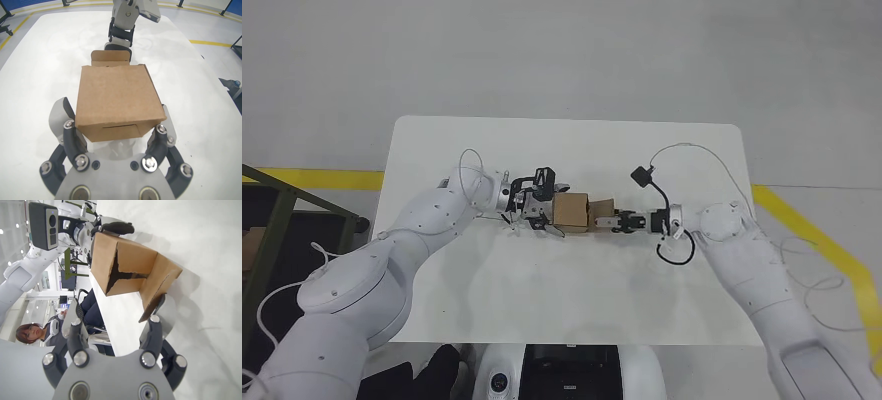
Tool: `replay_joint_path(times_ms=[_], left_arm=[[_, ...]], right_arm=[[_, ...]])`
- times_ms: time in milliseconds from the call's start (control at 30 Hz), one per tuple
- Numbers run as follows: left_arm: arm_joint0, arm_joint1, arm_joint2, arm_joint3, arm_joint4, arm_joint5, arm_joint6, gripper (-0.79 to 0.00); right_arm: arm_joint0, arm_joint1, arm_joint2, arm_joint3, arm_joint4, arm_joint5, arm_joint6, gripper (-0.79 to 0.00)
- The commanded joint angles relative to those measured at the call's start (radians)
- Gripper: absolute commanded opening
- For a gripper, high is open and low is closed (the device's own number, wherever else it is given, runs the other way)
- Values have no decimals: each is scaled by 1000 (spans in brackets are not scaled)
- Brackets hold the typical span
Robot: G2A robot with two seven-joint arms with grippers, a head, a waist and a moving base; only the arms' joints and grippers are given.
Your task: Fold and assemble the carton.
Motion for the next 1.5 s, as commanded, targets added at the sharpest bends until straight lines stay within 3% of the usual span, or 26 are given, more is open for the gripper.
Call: replay_joint_path(times_ms=[0, 100, 200, 367, 467, 667, 900, 967, 1000, 1033, 1133, 1467], left_arm=[[0, 0, 0, 0, 0, 0, 0, -34], [0, 0, 1, 0, -1, 0, 0, -34], [0, 1, 1, 1, -3, 1, 1, -31], [0, 2, 3, -1, -4, 2, 2, -31], [0, 3, 4, -2, -5, 2, 2, -34], [0, 4, 5, -1, -9, 2, 2, -34], [0, 6, 6, -2, -11, 2, 2, -34], [0, 6, 6, -3, -11, 1, 1, -31], [0, 7, 7, -3, -11, 1, 1, -34], [0, 7, 7, -3, -12, 1, 1, -31], [0, 7, 7, -3, -12, 2, 2, -34], [-2, 7, 11, -4, -8, 0, 0, -37]], right_arm=[[4, -1, -7, 5, 0, -15, 3, -62], [17, -3, -11, 20, 5, -25, 4, -28], [29, -4, -15, 39, 17, 0, -2, -62], [34, -14, -28, 54, 92, 3, 7, -259], [38, -22, -45, 68, 121, -8, 13, -302], [56, -36, -69, 99, 145, -19, -10, -292], [62, -40, -75, 89, 132, -3, -43, -191], [58, -40, -72, 85, 151, 0, -39, -222], [56, -40, -71, 90, 165, 8, -32, -265], [56, -40, -71, 92, 173, 13, -26, -391], [60, -44, -74, 107, 213, 36, 5, -465], [93, -63, -90, 190, 290, 57, 36, -468]])
